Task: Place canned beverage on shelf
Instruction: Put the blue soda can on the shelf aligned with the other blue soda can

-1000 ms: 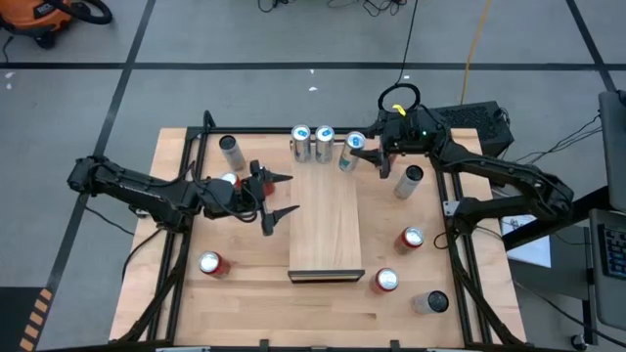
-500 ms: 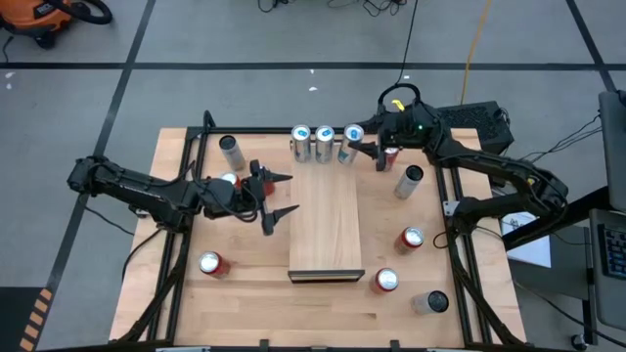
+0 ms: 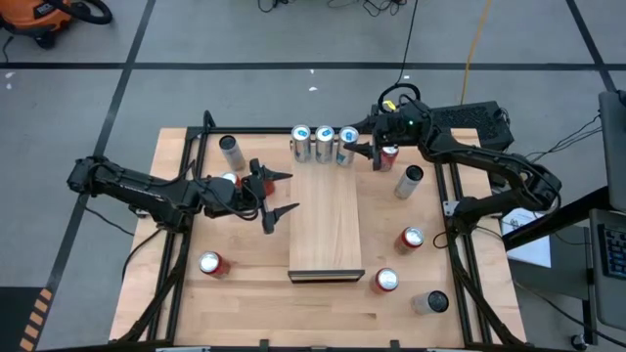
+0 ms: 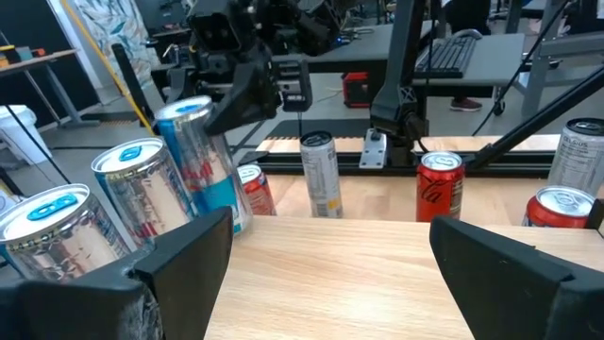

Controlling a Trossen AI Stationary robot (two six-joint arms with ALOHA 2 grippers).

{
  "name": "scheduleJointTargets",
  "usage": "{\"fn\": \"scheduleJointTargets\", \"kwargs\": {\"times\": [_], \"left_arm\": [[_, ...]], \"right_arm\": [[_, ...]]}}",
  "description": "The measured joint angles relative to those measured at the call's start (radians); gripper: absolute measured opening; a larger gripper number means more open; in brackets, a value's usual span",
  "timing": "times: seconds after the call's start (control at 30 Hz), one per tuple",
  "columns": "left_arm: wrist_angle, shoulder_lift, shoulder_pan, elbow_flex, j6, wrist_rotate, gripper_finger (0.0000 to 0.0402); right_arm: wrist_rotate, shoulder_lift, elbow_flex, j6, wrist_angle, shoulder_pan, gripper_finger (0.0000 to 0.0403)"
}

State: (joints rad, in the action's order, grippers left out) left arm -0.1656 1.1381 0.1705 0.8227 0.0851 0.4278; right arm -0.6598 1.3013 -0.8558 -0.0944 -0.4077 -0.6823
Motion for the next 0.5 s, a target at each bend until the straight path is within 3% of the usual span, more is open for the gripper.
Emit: {"fn": "scheduleJointTargets", "kwargs": {"times": [0.5], "left_arm": [[0.018, 0.000, 0.000, 0.000, -0.001, 0.000, 0.0360]], "right_arm": [[0.004, 0.007, 0.000, -0.052, -0.003, -0.006, 0.0221]]}}
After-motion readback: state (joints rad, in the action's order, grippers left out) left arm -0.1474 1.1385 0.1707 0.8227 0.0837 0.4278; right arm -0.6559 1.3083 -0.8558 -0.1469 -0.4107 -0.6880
